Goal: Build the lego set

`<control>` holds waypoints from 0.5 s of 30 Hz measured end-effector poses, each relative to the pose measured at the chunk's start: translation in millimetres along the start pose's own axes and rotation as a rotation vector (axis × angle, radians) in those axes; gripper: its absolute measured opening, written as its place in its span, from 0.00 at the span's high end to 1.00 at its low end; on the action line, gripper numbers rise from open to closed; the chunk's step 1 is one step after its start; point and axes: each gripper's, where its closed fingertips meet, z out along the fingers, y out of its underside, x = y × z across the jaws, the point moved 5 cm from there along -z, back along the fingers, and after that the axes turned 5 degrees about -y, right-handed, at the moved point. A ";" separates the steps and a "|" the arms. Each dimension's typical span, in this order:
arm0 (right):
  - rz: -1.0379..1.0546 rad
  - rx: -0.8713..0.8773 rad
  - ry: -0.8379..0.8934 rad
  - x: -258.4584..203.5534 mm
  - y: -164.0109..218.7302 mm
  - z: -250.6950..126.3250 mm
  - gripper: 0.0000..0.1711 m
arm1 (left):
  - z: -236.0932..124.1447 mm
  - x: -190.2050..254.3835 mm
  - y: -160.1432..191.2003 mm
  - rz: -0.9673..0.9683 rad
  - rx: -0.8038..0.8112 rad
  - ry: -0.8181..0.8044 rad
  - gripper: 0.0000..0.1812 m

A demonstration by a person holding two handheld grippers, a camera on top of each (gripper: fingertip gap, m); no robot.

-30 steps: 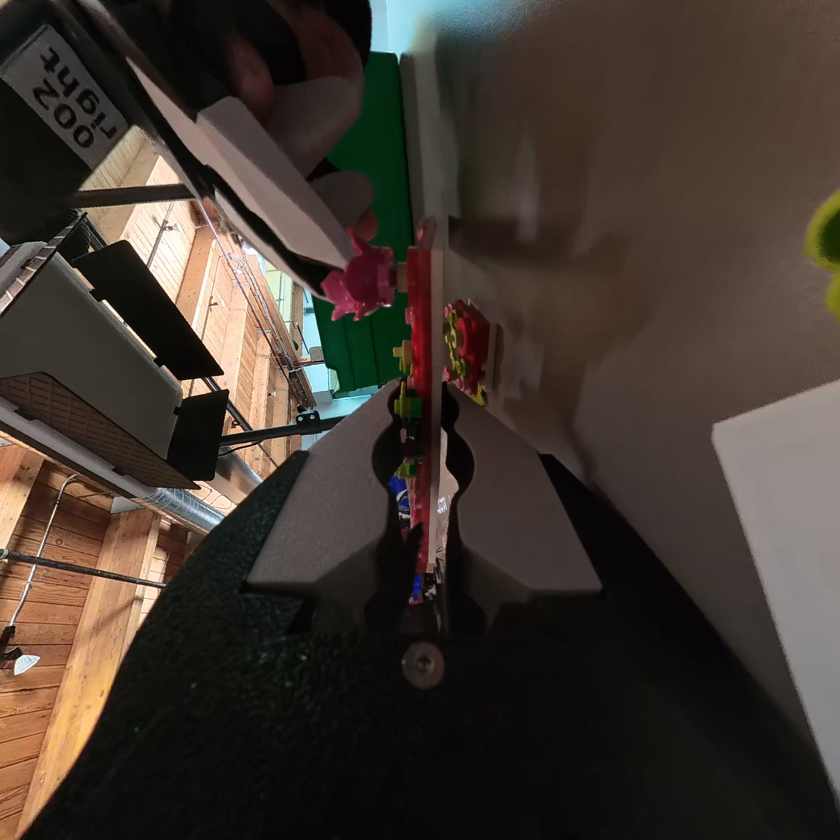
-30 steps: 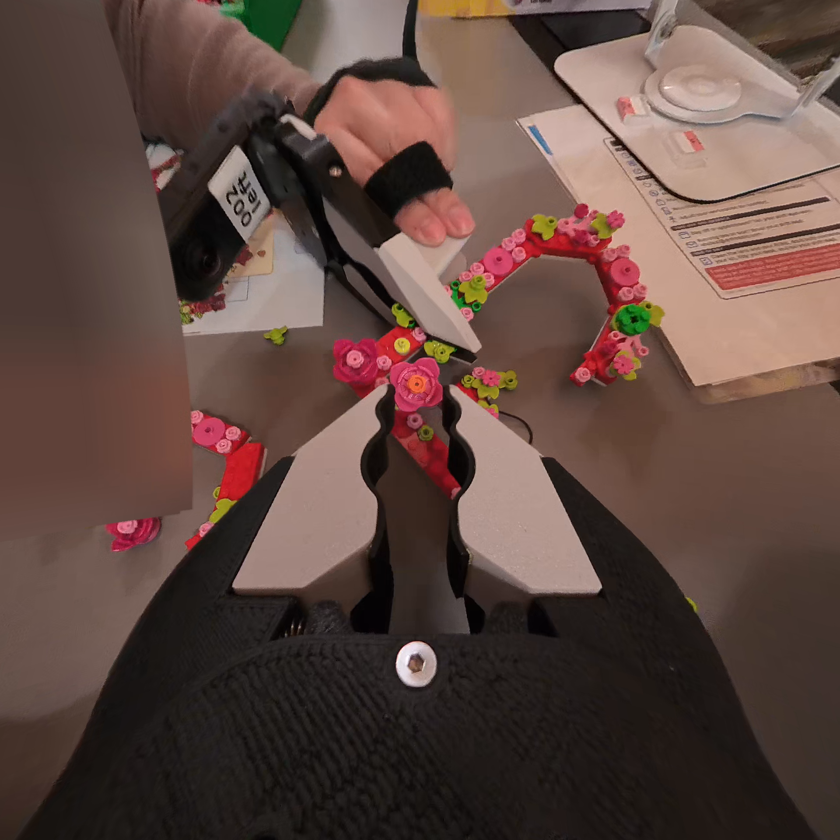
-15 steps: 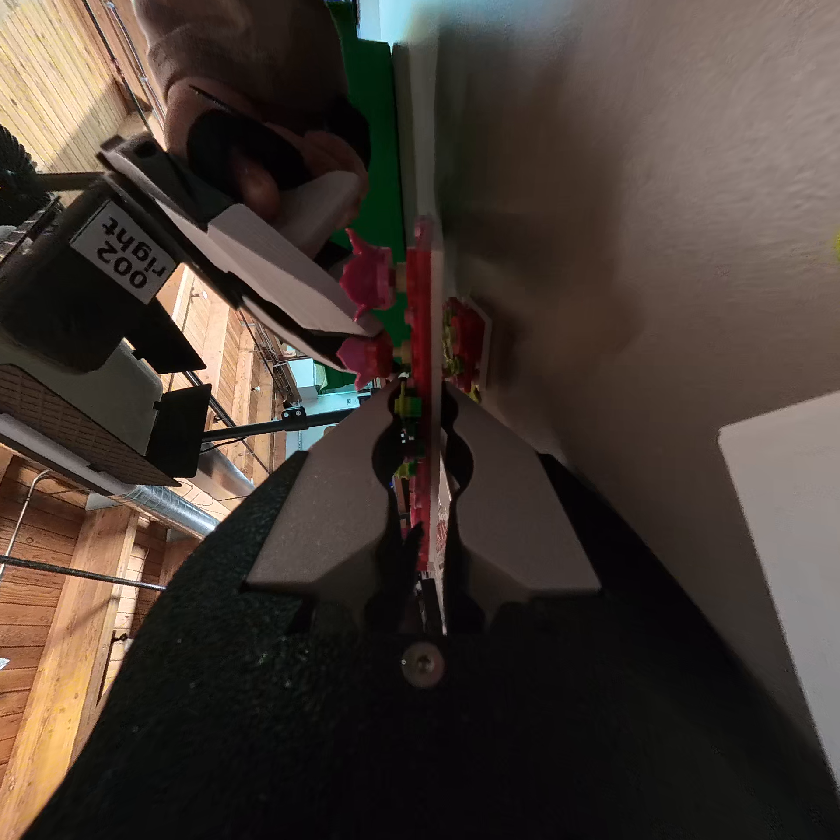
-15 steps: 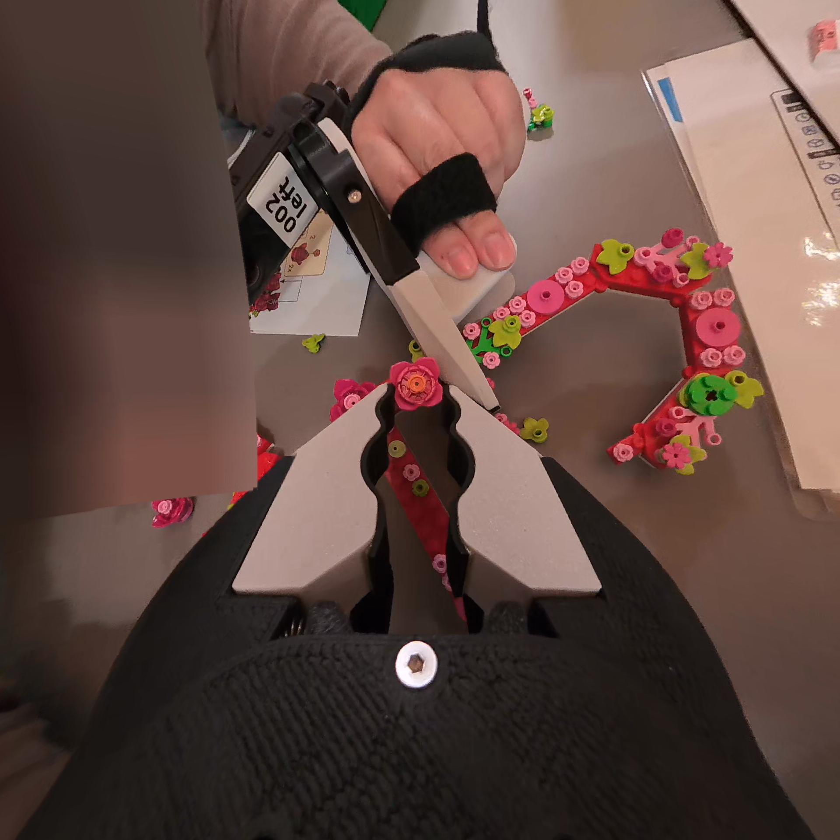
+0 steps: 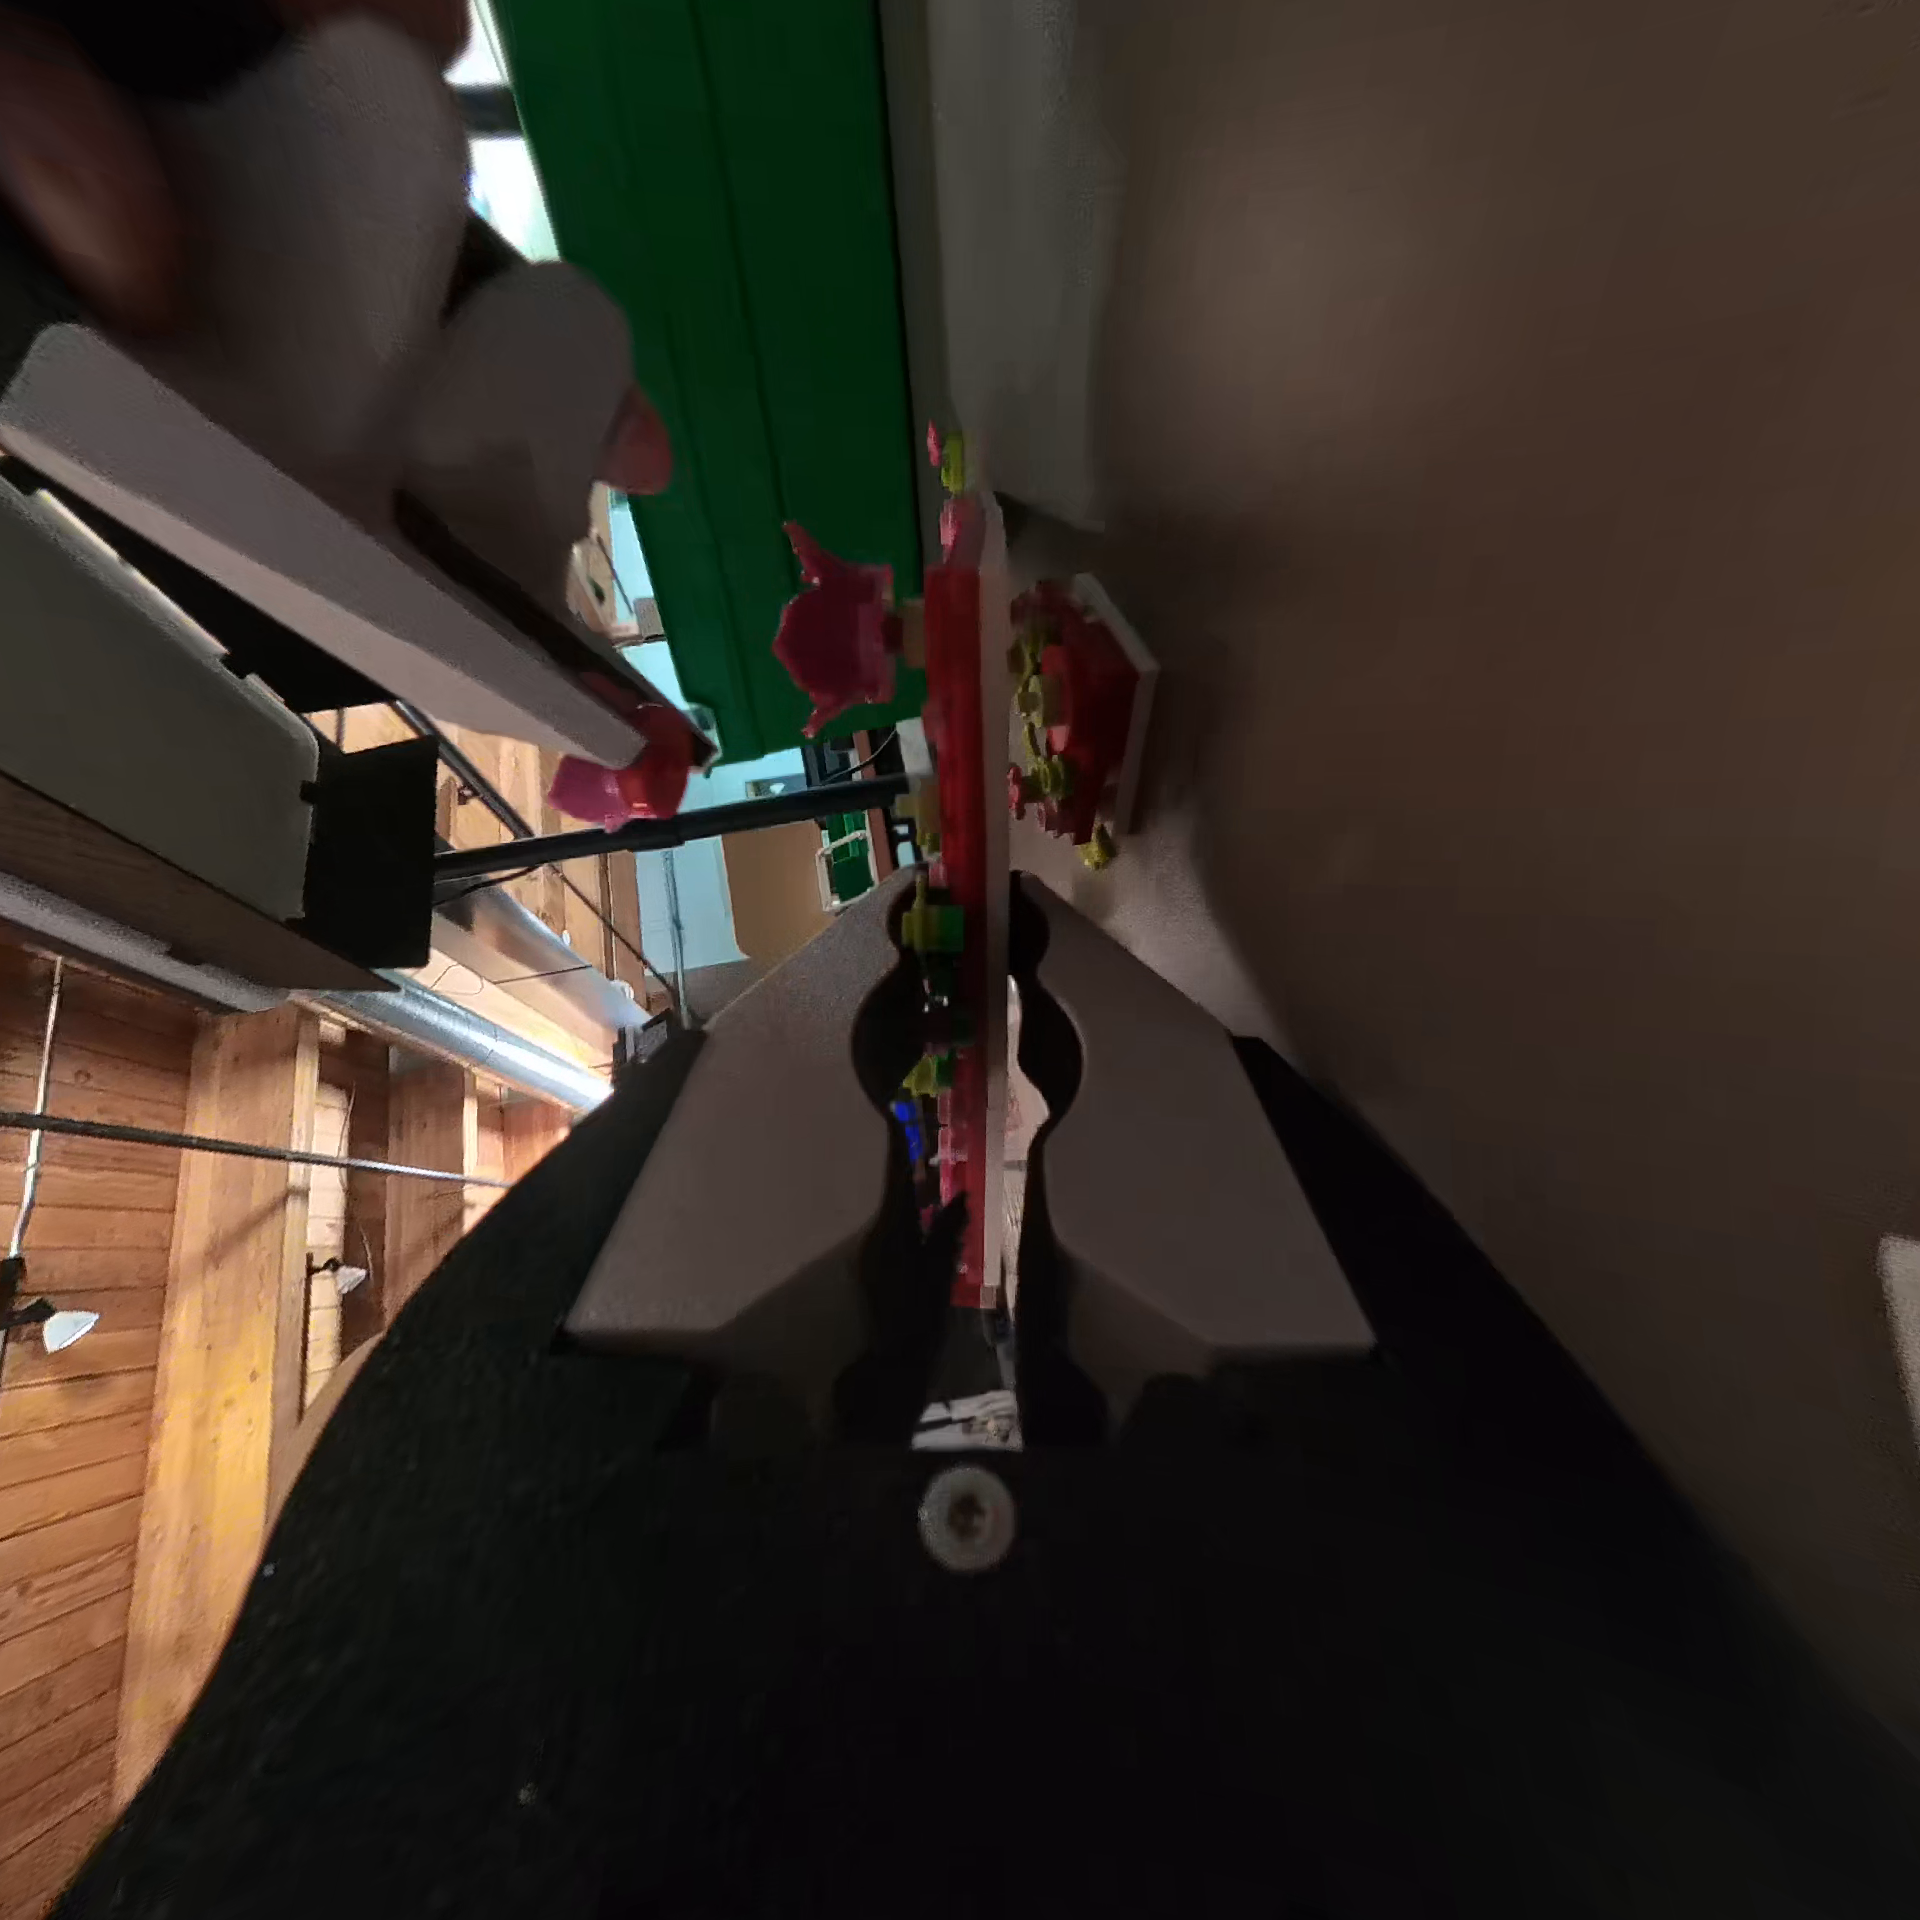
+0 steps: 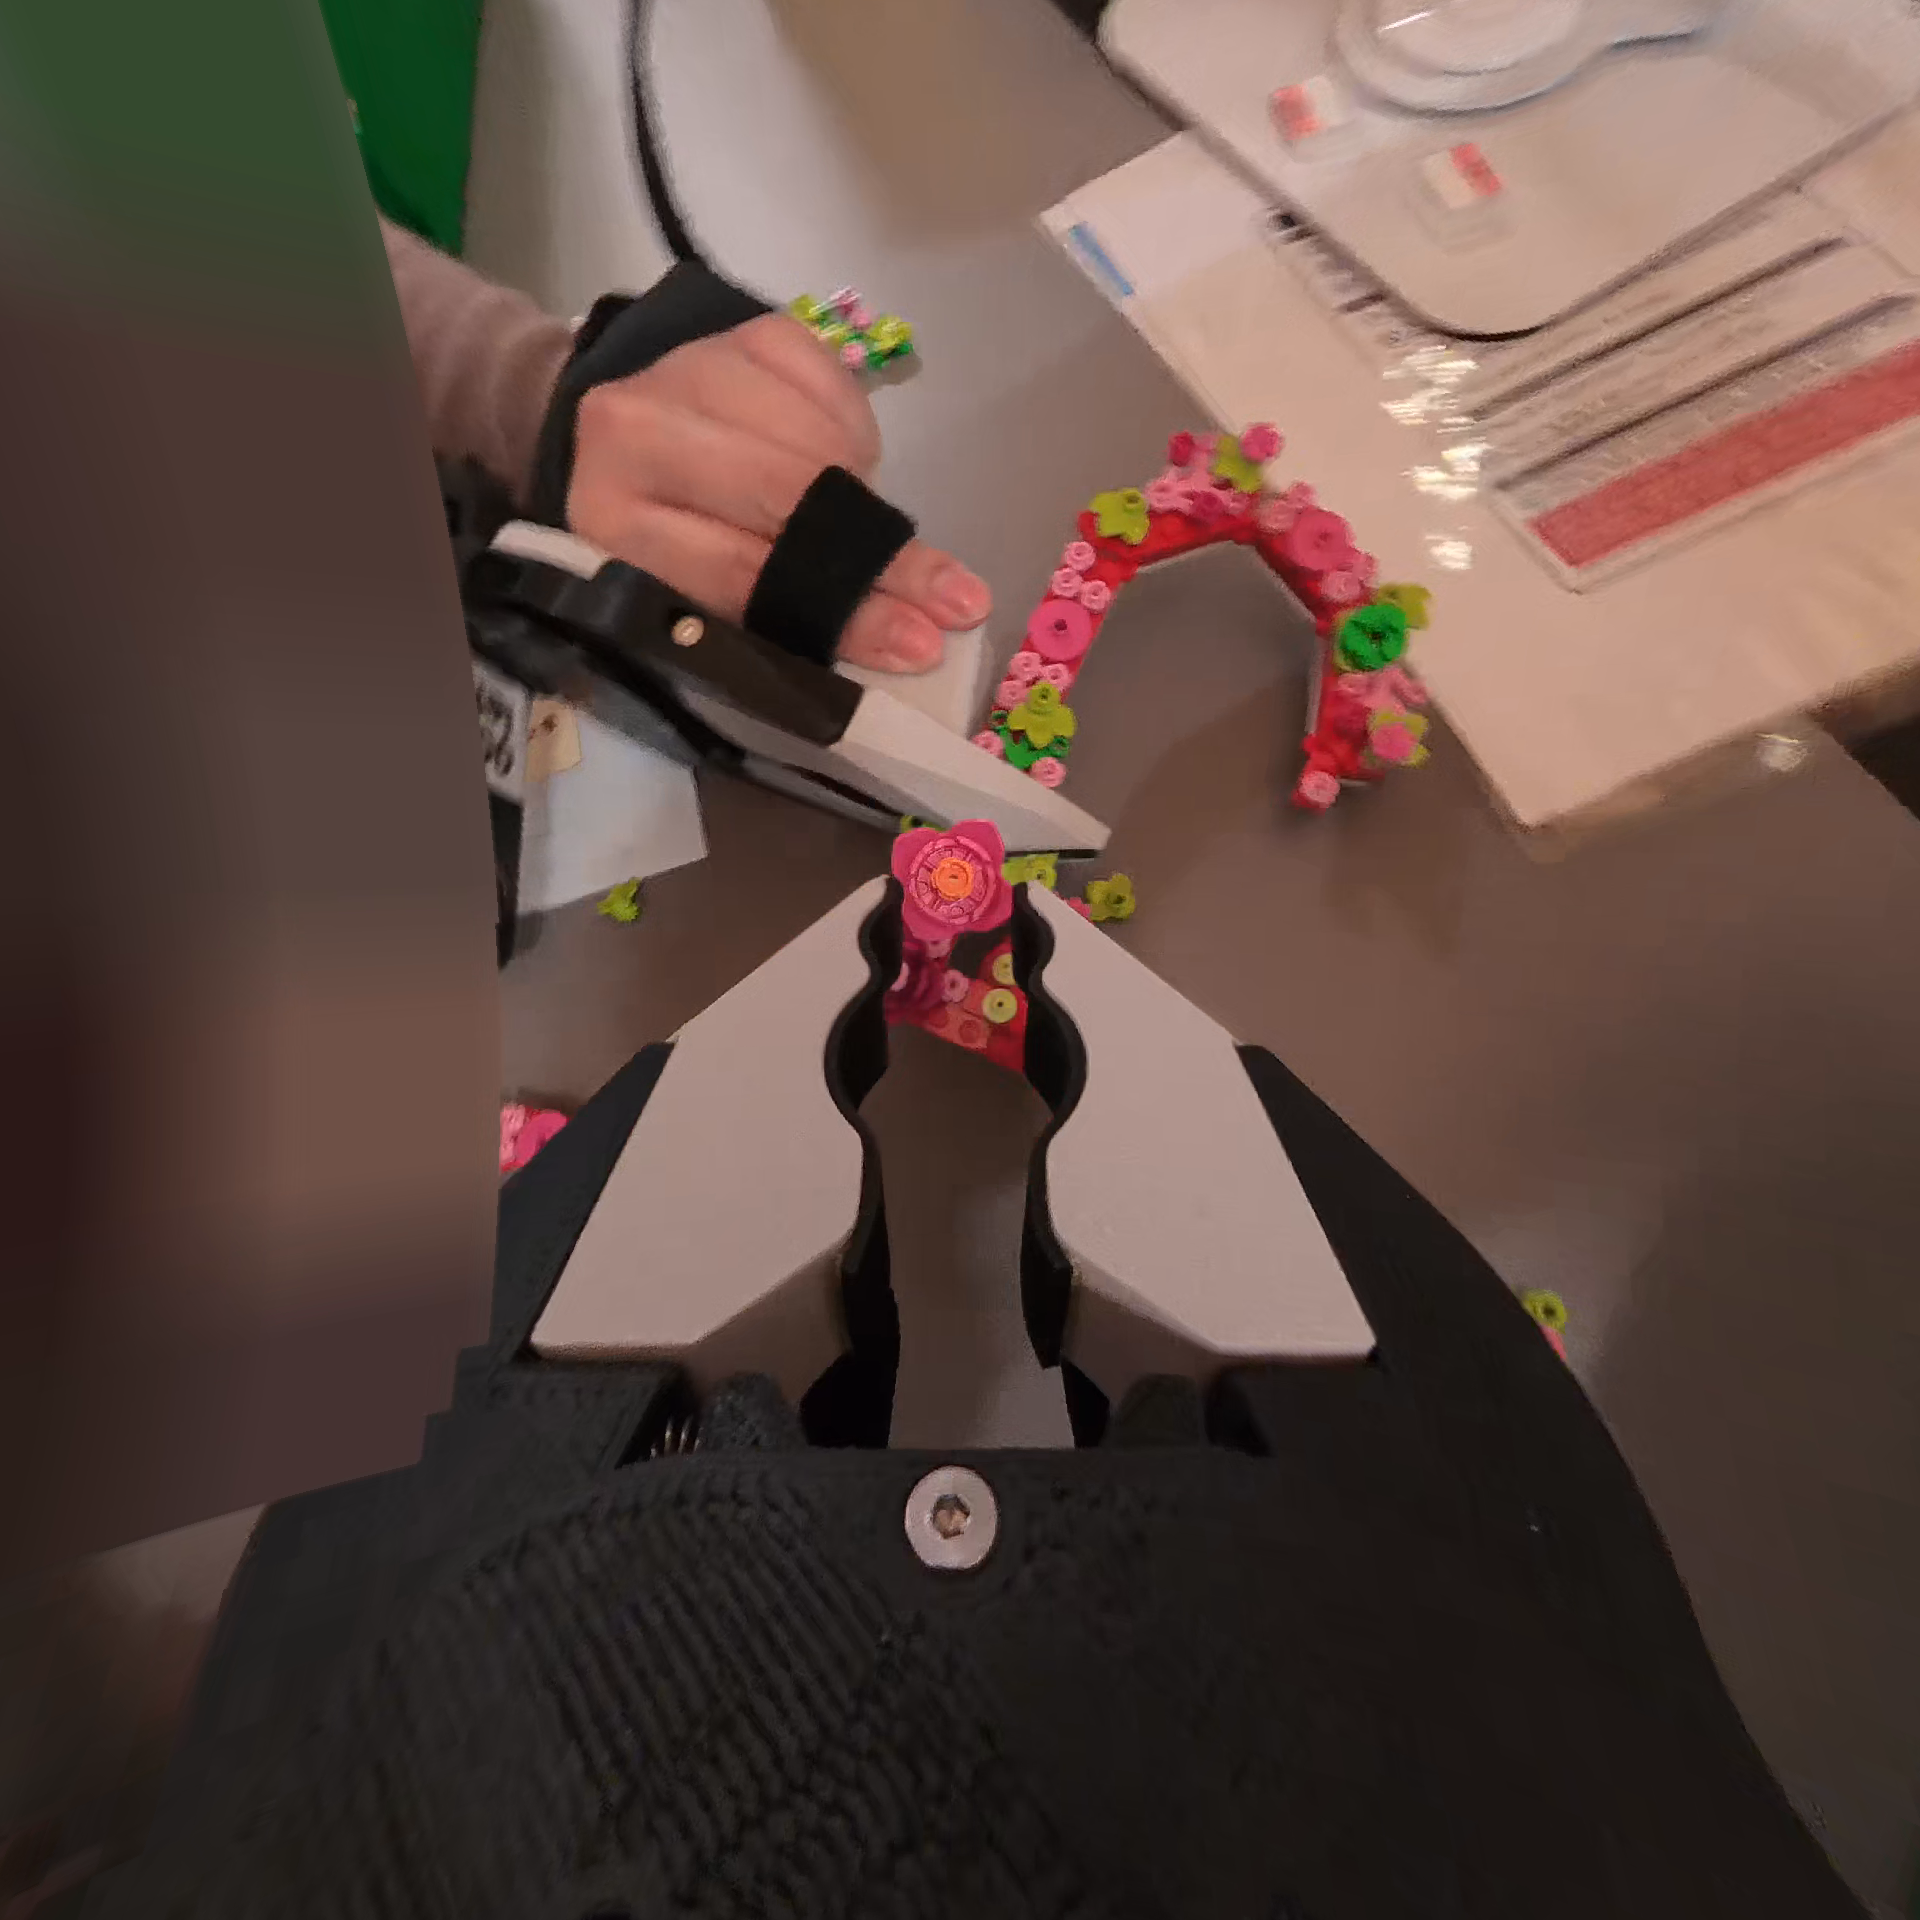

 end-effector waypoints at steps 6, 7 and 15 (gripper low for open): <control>0.220 0.103 0.133 -9.2 0.3 3.3 0.89 | 2.3 -2.0 -4.1 0.023 -0.057 -0.017 0.94; 0.252 0.076 0.127 -11.4 2.1 5.6 0.89 | 2.8 -1.8 -4.4 0.017 -0.057 -0.014 0.94; 0.378 -0.127 0.130 0.8 3.5 15.2 0.89 | 3.7 -1.4 -4.7 0.003 -0.039 -0.009 0.95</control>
